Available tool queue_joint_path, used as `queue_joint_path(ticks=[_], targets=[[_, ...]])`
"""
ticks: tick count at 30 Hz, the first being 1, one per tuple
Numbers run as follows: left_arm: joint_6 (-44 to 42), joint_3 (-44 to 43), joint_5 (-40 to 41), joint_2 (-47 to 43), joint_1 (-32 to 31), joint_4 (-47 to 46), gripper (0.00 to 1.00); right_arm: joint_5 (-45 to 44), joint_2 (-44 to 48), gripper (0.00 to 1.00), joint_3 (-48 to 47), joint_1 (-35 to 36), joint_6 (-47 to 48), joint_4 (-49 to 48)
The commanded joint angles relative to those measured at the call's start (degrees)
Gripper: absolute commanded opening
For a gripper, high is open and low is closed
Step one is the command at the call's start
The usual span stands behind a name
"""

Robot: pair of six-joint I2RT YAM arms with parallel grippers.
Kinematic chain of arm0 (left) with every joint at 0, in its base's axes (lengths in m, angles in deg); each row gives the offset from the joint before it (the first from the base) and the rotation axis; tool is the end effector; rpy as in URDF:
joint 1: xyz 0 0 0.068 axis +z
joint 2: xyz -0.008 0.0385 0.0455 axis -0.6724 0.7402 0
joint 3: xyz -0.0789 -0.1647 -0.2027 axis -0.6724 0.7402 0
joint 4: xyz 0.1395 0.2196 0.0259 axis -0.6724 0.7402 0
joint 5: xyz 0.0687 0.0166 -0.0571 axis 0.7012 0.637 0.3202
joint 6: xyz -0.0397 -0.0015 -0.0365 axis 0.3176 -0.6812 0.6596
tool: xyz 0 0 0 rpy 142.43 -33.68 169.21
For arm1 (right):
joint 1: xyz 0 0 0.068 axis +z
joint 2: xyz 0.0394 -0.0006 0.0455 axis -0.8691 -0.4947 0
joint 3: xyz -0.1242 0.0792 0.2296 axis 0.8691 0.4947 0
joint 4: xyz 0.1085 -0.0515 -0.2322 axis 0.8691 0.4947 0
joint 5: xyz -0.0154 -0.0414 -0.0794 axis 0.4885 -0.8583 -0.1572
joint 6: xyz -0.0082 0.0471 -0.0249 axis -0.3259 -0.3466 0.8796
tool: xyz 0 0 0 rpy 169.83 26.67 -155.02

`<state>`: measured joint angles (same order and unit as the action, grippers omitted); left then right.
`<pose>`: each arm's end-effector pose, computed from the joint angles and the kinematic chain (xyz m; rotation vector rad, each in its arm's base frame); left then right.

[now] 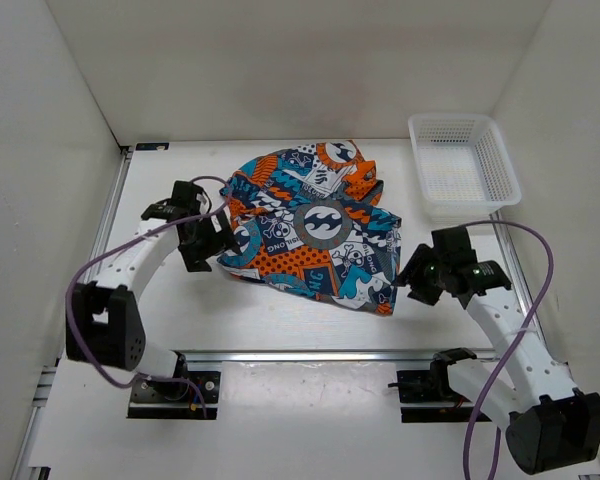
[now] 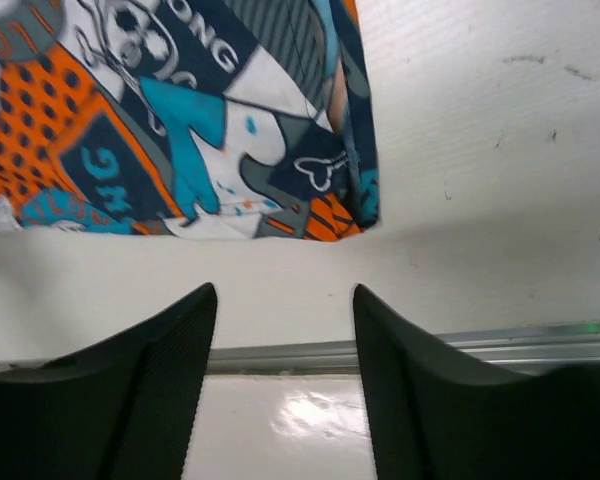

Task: Fold and stack the shorts
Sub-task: Flatten the shorts out

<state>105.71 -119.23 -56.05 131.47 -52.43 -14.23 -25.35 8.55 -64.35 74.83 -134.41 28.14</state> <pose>0.2639 -0.0539 0.2446 -0.5156 2.7938 -0.4256 0.1661 0.0441 0.2581 0.6554 2.4932 0.4419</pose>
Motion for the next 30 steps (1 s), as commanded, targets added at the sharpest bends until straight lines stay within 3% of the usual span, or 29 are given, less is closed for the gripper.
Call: queue_joint_path(ticks=[1, 4, 9, 10, 15, 24, 30], targets=[[-2.53, 0.13, -1.43, 4.71, 2.26, -4.14, 1.00, 5.85, 2.30, 0.64, 5.03, 0.02, -3.13, -2.35], [-2.54, -2.15, -2.13, 10.34, 2.26, -5.90, 1.00, 7.79, 3.01, 0.74, 8.73, 0.02, -5.33, -3.85], [-3.06, -7.07, -2.66, 19.55, 1.66, -7.13, 1.00, 9.38, 3.63, 0.75, 11.91, 0.02, -8.33, -7.01], [-3.07, -7.86, -2.66, 20.71, 1.65, -7.13, 0.94, 9.38, 3.63, 0.75, 12.78, 0.02, -9.20, -7.02], [-3.07, -9.98, -2.66, 23.80, 0.95, -7.13, 0.10, 12.62, 1.79, 0.74, 16.73, -0.50, -13.94, -12.71], [-3.07, -8.76, -3.80, 20.19, 0.42, -7.13, 0.10, 16.41, -3.93, 0.77, 20.61, -0.51, -18.97, -22.83], [-3.07, -8.22, -4.33, 19.05, 0.42, -7.13, 0.10, 12.20, -13.85, 0.73, 17.98, -1.03, -17.39, -28.80]])
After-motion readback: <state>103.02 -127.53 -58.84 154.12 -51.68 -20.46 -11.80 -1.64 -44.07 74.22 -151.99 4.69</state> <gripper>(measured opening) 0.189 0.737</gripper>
